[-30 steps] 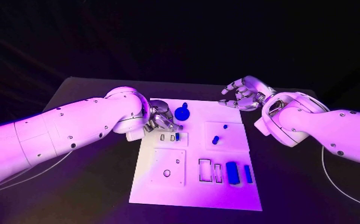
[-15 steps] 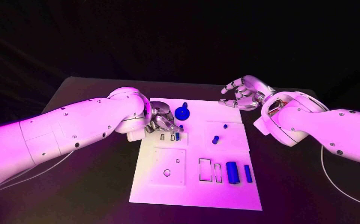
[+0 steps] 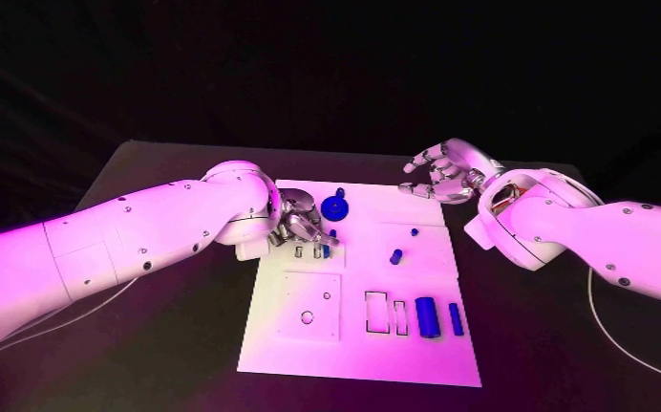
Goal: Assemble the parts on the task board
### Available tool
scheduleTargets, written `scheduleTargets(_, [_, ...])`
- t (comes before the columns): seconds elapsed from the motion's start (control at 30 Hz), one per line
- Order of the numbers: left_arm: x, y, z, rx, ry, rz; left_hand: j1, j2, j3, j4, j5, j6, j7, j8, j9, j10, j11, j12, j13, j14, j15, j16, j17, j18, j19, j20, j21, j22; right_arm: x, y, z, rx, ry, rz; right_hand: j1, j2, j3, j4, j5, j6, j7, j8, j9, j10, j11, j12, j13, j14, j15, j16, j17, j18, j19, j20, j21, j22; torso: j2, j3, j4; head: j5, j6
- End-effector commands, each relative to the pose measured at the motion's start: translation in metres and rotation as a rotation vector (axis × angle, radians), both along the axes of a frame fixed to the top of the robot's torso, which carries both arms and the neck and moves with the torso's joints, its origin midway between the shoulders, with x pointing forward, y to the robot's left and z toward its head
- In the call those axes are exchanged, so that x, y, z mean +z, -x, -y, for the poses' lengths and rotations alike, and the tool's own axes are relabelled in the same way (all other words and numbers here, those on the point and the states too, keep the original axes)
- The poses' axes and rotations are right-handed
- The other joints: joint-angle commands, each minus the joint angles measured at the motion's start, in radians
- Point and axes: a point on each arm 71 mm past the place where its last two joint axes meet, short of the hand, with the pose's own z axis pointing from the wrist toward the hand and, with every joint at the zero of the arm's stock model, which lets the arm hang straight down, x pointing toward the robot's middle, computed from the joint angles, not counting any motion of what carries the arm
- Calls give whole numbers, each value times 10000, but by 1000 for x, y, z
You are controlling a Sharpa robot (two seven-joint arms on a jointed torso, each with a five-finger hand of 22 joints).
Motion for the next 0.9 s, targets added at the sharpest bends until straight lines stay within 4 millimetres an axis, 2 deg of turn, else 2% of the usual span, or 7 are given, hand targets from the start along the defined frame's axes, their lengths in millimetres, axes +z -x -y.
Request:
scheduleTargets(0.03, [-1,1,2,-198,-109,-153,76,-22,14,-27,-17,86,-10,-46,6,-43,-31,-58,-8,773,-82,-26,1852,-128,-28,-15,-40,20,1,1,-1,119,16,89,62,-5,-26,-25,44,80,6,67,11,69,-25,24,138,695,-59,-61,1275,179,448,-1,12,2143,1,-5,-10,25,-3])
scheduleTargets(0.7, [-3,-1,2,-250,-221,-267,311,-50,98,-47,-16,127,-27,-82,14,6,-50,-96,-13,782,-100,-19,1877,-133,-13,-26,-35,45,1,1,-1,110,9,105,62,-5,-26,-25,44,80,6,67,11,69,-25,24,138,695,-59,-61,1275,179,448,-1,12,2143,0,-3,-1,12,-97])
scheduleTargets(0.83, [-4,-1,2,-240,-219,-287,690,13,318,-84,-15,183,-66,-108,30,52,-88,-139,-26,788,-132,-18,1891,-133,-8,-44,-36,52,1,1,-1,114,5,114,60,-6,-24,-27,46,87,1,75,12,70,-30,23,135,692,-64,-72,1259,185,434,-6,-13,2131,0,-1,2,3,-109])
scheduleTargets(0.9, [-4,-1,2,-254,-227,-316,959,171,564,-119,-13,210,-99,-118,42,69,-118,-164,-30,788,-158,-21,1891,-135,-1,-61,-34,64,1,1,-1,110,5,117,60,-6,-24,-27,46,87,1,75,12,70,-30,23,135,692,-64,-72,1259,185,434,-6,-13,2131,-2,1,5,-2,-116])
